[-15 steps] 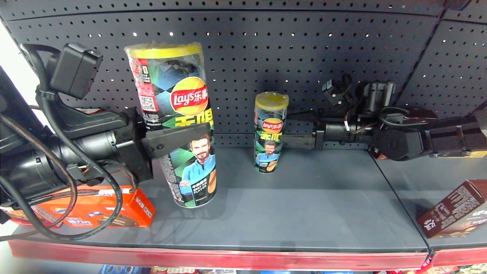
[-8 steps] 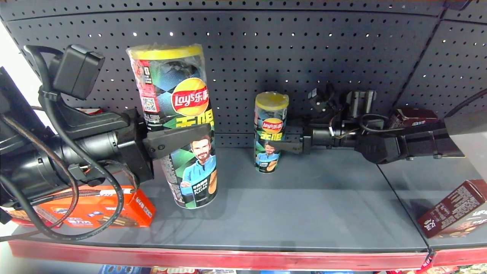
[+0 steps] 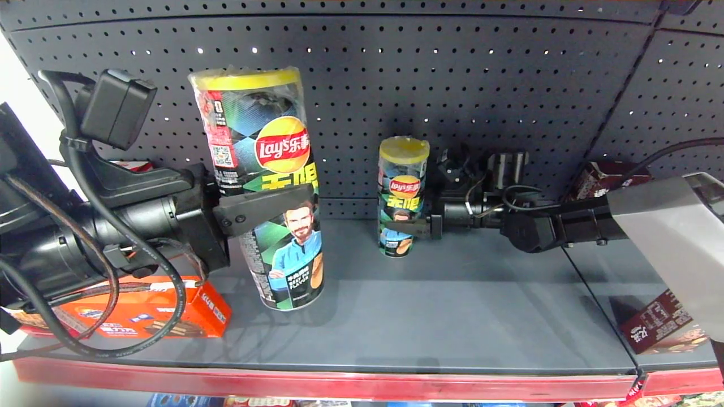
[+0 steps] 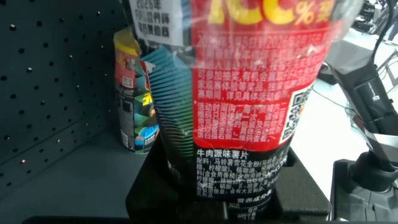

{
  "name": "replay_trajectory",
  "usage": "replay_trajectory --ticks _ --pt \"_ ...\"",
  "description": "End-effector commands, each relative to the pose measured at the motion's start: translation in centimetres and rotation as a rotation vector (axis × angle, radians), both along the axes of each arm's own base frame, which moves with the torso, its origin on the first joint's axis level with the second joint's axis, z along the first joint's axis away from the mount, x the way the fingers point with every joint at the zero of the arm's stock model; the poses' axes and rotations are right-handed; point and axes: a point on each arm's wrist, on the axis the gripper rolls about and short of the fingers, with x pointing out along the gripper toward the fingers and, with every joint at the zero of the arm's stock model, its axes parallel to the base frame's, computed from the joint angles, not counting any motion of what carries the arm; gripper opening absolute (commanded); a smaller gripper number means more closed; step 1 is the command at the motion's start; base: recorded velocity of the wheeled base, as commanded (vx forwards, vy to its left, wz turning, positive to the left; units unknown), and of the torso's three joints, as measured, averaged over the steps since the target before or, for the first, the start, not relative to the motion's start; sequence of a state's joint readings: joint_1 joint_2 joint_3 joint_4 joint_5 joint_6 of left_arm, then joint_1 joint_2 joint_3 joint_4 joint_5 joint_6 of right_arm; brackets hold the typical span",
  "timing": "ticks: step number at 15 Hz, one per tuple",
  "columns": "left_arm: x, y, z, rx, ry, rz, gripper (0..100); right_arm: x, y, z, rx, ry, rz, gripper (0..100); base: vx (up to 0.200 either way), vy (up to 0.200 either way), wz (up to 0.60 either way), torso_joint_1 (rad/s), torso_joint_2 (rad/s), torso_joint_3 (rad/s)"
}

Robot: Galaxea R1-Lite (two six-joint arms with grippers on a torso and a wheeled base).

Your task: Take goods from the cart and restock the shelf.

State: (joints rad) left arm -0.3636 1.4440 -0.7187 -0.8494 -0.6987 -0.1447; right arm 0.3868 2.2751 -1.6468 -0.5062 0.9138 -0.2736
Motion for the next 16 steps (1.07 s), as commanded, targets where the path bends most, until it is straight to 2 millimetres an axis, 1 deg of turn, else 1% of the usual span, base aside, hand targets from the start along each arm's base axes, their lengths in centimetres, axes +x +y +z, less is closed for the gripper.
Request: replay_trajectory --ticks 1,3,5,7,9,10,11,12,13,14,16 --pt "0.0 0.0 0.0 -0.001 0.001 0.001 0 0.5 0.6 -1.2 -0.004 0.008 0.009 0 0.0 0.0 0.0 0.0 0.0 0.0" --pt "0.0 0.0 -0.1 0.001 0.005 0.002 0 0.4 0.5 -1.2 -0.004 0.01 0.009 0 0.0 0.0 0.0 0.0 0.0 0.0" --pt "0.0 0.0 -0.2 0.002 0.006 0.002 0 -0.1 0.4 -0.7 -0.001 0.003 0.011 0 0.0 0.0 0.0 0.0 0.0 0.0" --pt "0.0 0.0 -0.2 0.002 0.008 0.002 0 -1.8 0.4 0.6 0.004 -0.018 0.007 0 0.0 0.0 0.0 0.0 0.0 0.0" --pt "0.0 0.0 -0.2 0.002 0.006 0.001 0 -3.4 0.5 1.3 0.002 -0.031 -0.042 0 0.0 0.0 0.0 0.0 0.0 0.0" --pt "0.0 0.0 -0.2 0.002 0.006 0.001 0 -5.5 0.5 2.0 0.001 -0.026 -0.052 0 0.0 0.0 0.0 0.0 0.0 0.0" --pt "0.0 0.0 -0.2 0.002 0.008 0.001 0 -6.4 0.4 2.2 0.0 -0.025 -0.045 0 0.0 0.0 0.0 0.0 0.0 0.0" --pt "0.0 0.0 -0.2 0.002 0.006 0.001 0 -8.1 0.1 2.2 -0.001 -0.018 -0.035 0 0.0 0.0 0.0 0.0 0.0 0.0" --pt "-0.1 0.0 -0.1 0.001 0.005 0.001 0 -10.1 -0.4 2.1 -0.001 -0.021 -0.022 0 0.0 0.0 0.0 0.0 0.0 0.0" --pt "-0.1 0.0 -0.1 0.0 0.004 0.001 0 -10.9 -0.6 2.0 0.002 -0.023 -0.018 0 0.0 0.0 0.0 0.0 0.0 0.0" --pt "-0.1 0.0 -0.1 0.0 0.004 0.001 0 -14.2 -1.6 0.7 0.002 -0.026 -0.001 0 0.0 0.0 0.0 0.0 0.0 0.0"
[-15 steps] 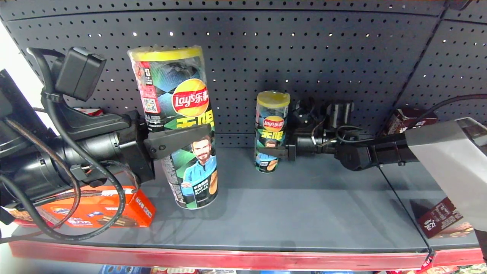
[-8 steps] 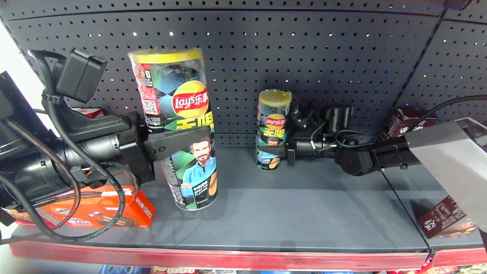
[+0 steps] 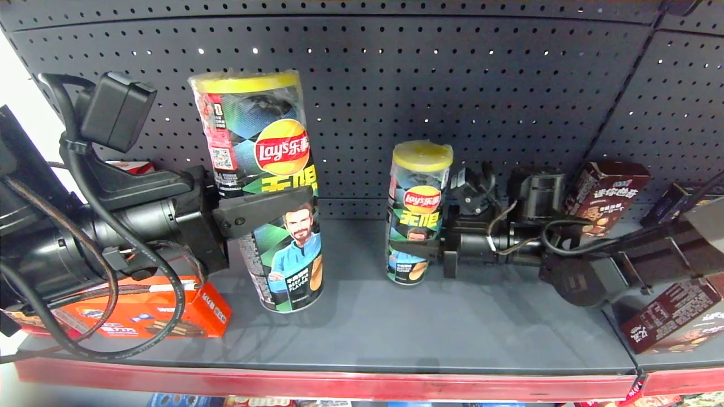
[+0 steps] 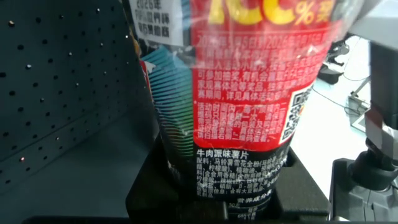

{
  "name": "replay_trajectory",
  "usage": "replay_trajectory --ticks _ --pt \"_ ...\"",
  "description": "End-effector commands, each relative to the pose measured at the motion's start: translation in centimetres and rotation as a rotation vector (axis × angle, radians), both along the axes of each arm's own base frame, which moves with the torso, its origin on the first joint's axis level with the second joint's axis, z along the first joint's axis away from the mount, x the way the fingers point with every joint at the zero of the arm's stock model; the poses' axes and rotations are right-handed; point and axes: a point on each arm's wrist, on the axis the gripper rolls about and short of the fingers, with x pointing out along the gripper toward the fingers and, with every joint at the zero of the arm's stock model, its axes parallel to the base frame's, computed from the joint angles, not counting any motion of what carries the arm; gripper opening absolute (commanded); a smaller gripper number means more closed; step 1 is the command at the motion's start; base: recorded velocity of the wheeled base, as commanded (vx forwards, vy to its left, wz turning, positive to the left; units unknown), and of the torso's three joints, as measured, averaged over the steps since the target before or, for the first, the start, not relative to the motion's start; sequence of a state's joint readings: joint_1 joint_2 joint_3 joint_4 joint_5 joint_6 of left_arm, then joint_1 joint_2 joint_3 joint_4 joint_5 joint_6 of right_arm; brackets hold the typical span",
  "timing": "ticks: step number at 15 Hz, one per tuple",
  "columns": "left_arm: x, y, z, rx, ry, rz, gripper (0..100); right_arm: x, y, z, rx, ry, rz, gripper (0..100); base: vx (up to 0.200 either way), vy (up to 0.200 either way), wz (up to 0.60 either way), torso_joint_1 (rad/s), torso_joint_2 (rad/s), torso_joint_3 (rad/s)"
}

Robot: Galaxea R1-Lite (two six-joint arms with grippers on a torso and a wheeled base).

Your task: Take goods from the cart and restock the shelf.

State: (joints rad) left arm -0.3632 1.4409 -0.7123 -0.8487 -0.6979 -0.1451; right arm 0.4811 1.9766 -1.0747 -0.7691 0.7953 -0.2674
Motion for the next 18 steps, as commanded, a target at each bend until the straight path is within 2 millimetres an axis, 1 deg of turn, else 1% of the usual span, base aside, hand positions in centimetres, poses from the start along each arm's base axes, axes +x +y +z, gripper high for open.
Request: replay_trajectory --ticks 1,3,7,8,10,18 --pt "0.0 0.0 0.0 -0.001 0.0 -0.001 0 -5.3 -1.2 0.3 0.016 -0.033 0.029 0 0.0 0.0 0.0 0.0 0.0 0.0" --pt "0.1 0.0 0.0 0.0 0.001 -0.001 0 -7.0 -1.2 -0.8 0.009 -0.028 0.029 0 0.0 0.0 0.0 0.0 0.0 0.0" --pt "0.1 0.0 0.0 0.0 0.004 -0.001 0 -7.7 -1.0 -2.6 0.0 -0.019 0.033 0 0.0 0.0 0.0 0.0 0.0 0.0" --pt "0.1 0.0 -0.1 0.0 0.005 0.001 0 -7.6 -1.0 -3.5 -0.009 -0.003 0.033 0 0.0 0.0 0.0 0.0 0.0 0.0" --pt "0.1 0.0 -0.1 0.001 0.007 0.001 0 -7.2 -0.7 -4.3 -0.013 0.003 0.033 0 0.0 0.0 0.0 0.0 0.0 0.0" --pt "0.6 -0.2 -0.6 0.008 0.023 -0.001 0 -6.4 0.3 -5.4 -0.021 0.011 0.046 0 0.0 0.0 0.0 0.0 0.0 0.0"
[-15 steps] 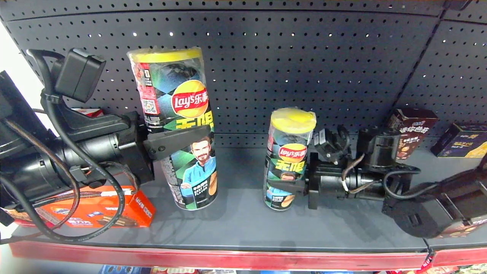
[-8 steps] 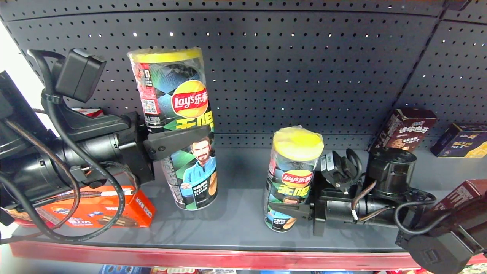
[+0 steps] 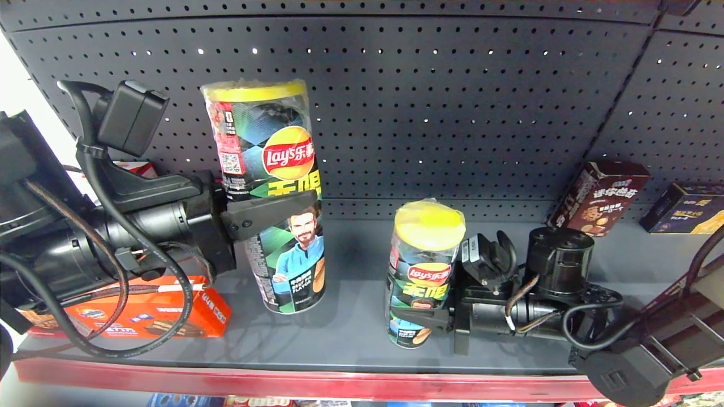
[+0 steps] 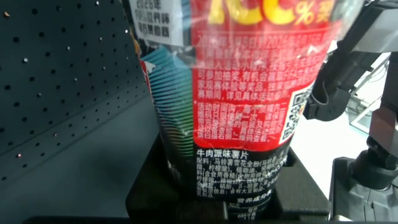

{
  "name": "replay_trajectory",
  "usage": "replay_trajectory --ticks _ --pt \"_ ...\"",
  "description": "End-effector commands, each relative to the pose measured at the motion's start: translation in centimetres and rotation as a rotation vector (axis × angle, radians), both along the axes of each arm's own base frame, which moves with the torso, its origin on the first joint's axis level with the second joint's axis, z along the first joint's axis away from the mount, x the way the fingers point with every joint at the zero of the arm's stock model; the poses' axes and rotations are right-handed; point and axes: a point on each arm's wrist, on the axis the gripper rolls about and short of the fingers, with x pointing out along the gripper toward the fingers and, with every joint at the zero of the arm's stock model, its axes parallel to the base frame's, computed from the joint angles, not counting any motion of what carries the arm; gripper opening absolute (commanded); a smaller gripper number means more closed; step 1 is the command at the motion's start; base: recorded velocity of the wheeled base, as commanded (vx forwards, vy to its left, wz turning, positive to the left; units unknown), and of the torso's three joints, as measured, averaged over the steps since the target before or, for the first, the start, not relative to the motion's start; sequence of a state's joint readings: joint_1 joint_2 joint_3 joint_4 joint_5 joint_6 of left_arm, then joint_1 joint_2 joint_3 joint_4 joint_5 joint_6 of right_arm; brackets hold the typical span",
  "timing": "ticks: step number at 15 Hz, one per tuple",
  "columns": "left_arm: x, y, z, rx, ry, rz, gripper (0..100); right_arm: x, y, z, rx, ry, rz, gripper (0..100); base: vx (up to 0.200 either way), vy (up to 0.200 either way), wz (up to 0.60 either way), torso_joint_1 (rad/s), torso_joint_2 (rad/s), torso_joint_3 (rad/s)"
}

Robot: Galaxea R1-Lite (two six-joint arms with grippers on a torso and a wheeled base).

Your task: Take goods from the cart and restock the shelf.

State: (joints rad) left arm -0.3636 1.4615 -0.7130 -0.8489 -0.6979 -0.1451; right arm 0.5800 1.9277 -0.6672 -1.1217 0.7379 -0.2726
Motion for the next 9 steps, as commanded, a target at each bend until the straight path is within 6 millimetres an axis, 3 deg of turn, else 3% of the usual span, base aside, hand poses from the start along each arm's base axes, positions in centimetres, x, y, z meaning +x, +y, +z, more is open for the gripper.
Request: replay_trajectory --ticks 1,2,5,9 --pt "0.1 0.0 -0.1 0.001 0.004 0.001 0 0.0 0.3 -0.5 -0.01 0.014 0.006 0 0.0 0.0 0.0 0.0 0.0 0.0" --pt "0.2 0.0 -0.1 0.002 0.006 0.001 0 0.0 0.3 -0.6 -0.013 0.013 0.002 100 0.0 0.0 0.0 0.0 0.0 0.0" --pt "0.1 -0.1 -0.2 0.002 0.007 0.0 0 -0.2 0.1 -0.4 -0.009 0.003 -0.023 100 0.0 0.0 0.0 0.0 0.0 0.0" --pt "-0.3 0.1 -0.6 0.002 0.01 0.001 0 -0.4 -1.9 1.9 0.024 -0.048 -0.092 100 0.0 0.0 0.0 0.0 0.0 0.0"
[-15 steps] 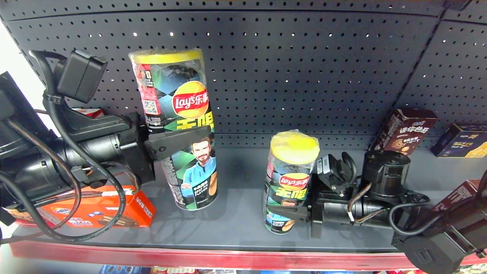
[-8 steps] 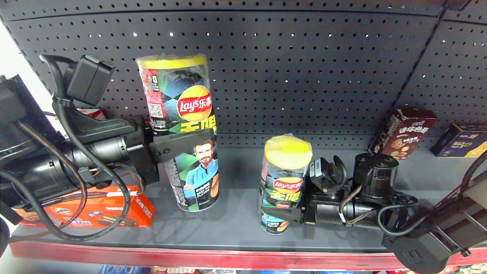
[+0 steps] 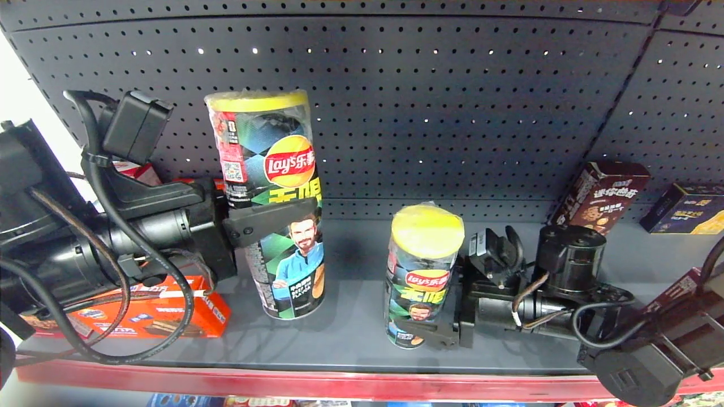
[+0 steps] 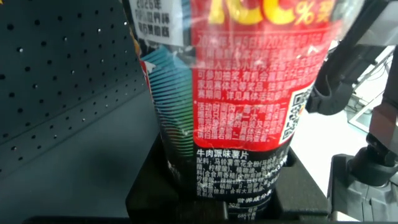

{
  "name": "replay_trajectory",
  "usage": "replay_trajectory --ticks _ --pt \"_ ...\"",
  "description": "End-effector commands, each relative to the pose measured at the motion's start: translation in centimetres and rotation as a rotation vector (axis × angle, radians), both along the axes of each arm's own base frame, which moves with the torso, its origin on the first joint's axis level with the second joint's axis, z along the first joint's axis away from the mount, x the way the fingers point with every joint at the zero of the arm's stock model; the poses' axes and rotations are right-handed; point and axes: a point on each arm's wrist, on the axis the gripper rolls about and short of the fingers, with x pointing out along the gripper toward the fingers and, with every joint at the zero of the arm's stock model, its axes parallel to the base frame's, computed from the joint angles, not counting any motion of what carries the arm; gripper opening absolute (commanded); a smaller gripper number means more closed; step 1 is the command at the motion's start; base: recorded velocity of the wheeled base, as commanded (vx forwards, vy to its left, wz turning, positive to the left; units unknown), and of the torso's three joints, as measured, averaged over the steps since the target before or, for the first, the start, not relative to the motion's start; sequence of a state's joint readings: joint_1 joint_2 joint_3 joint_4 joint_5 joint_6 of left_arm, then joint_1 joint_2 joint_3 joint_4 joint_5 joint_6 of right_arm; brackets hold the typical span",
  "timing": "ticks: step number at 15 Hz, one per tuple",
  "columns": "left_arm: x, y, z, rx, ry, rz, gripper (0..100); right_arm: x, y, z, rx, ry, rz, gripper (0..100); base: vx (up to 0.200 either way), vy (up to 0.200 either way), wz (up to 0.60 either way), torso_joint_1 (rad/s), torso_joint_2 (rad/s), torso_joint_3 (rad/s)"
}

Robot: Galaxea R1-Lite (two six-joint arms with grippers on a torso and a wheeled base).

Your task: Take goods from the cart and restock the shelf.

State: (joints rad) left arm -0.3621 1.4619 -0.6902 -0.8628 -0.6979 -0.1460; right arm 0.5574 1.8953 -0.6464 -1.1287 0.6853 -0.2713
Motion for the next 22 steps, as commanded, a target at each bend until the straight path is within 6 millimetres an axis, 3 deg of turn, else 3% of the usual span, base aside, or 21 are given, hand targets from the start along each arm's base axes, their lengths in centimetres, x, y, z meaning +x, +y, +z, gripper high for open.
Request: replay_trajectory --ticks 1,3,8,10,12,14,17,18,22 --pt "-0.2 0.1 -0.2 -0.006 -0.006 0.0 0 -0.7 -1.9 1.9 0.026 -0.041 -0.042 100 0.0 0.0 0.0 0.0 0.0 0.0" --pt "-0.3 0.1 -0.2 -0.011 -0.001 -0.003 0 -1.7 -3.9 3.1 0.041 -0.07 -0.082 100 0.0 0.0 0.0 0.0 0.0 0.0" --pt "-0.3 0.1 -0.2 -0.012 -0.002 -0.003 0 -8.3 -8.4 7.0 0.132 -0.154 -0.136 100 0.0 0.0 0.0 0.0 0.0 0.0" --pt "-0.3 0.1 -0.1 -0.015 -0.011 -0.004 0 -9.8 -9.6 8.2 0.157 -0.187 -0.187 100 0.0 0.0 0.0 0.0 0.0 0.0" --pt "-0.4 0.1 -0.1 -0.016 -0.014 -0.004 0 -12.7 -12.6 9.7 0.177 -0.197 -0.361 100 0.0 0.0 0.0 0.0 0.0 0.0" --pt "-0.5 0.1 0.1 -0.019 -0.021 -0.006 0 -14.6 -14.4 10.1 0.186 -0.179 -0.517 100 0.0 0.0 0.0 0.0 0.0 0.0" --pt "-0.6 0.1 0.1 -0.019 -0.022 -0.006 0 -17.4 -15.8 8.8 0.192 -0.151 -0.692 100 0.0 0.0 0.0 0.0 0.0 0.0" --pt "-0.6 0.1 0.2 -0.02 -0.026 -0.006 0 -19.3 -16.3 7.2 0.202 -0.137 -0.76 100 0.0 0.0 0.0 0.0 0.0 0.0" --pt "-0.7 0.2 0.3 -0.022 -0.032 -0.004 0 -23.0 -17.0 2.6 0.204 -0.044 -0.838 100 0.0 0.0 0.0 0.0 0.0 0.0"
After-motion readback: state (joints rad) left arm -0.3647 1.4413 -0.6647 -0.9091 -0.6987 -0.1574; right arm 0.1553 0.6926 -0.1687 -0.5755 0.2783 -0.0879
